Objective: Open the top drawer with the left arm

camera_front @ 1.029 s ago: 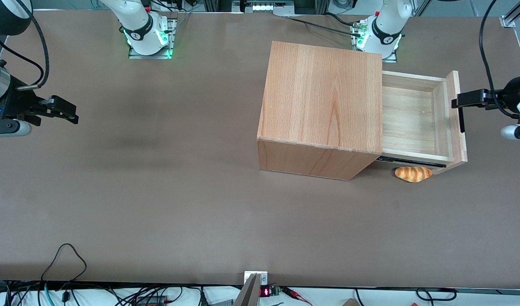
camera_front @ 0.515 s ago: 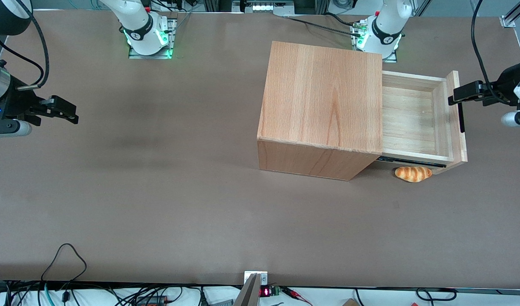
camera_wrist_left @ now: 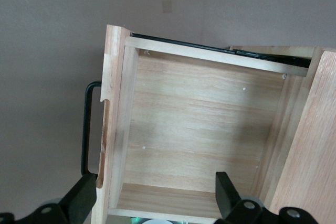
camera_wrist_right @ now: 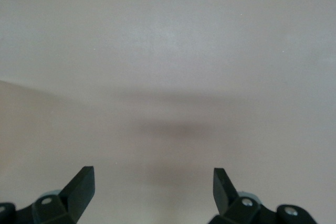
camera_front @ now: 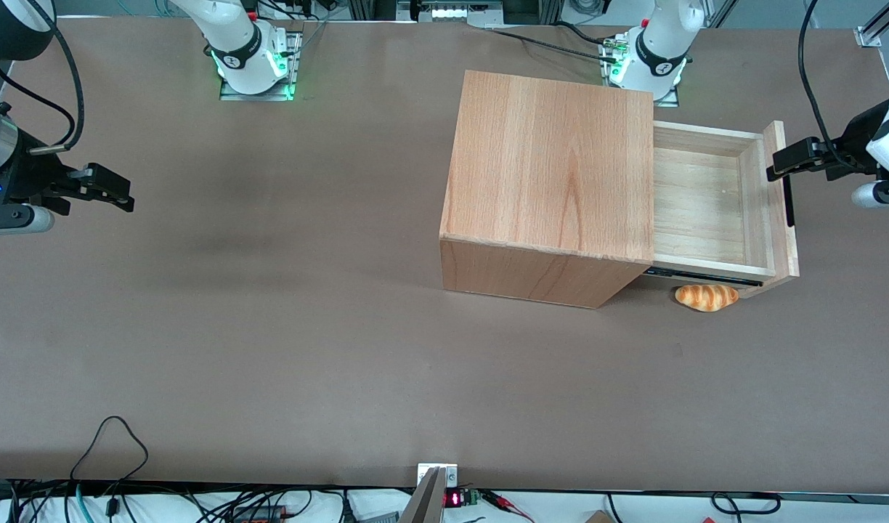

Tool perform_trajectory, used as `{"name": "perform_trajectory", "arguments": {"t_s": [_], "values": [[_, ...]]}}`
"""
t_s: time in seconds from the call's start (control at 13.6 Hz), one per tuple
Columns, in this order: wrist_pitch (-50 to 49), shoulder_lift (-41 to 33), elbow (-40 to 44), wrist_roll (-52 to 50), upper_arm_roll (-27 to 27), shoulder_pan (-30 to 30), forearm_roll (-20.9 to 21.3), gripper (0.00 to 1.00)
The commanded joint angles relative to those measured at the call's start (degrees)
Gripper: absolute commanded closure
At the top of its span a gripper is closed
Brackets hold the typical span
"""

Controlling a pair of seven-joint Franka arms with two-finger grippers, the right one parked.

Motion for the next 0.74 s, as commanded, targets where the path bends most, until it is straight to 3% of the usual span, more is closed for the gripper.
{"name": "perform_trajectory", "arguments": {"t_s": [0.0, 0.66], "values": [[1.7, -1.7, -2.0, 0.3, -0.2, -0.5, 1.7, 0.00], [2.0, -3.0, -2.8, -0.1, -1.2, 0.2, 1.7, 0.00]]}}
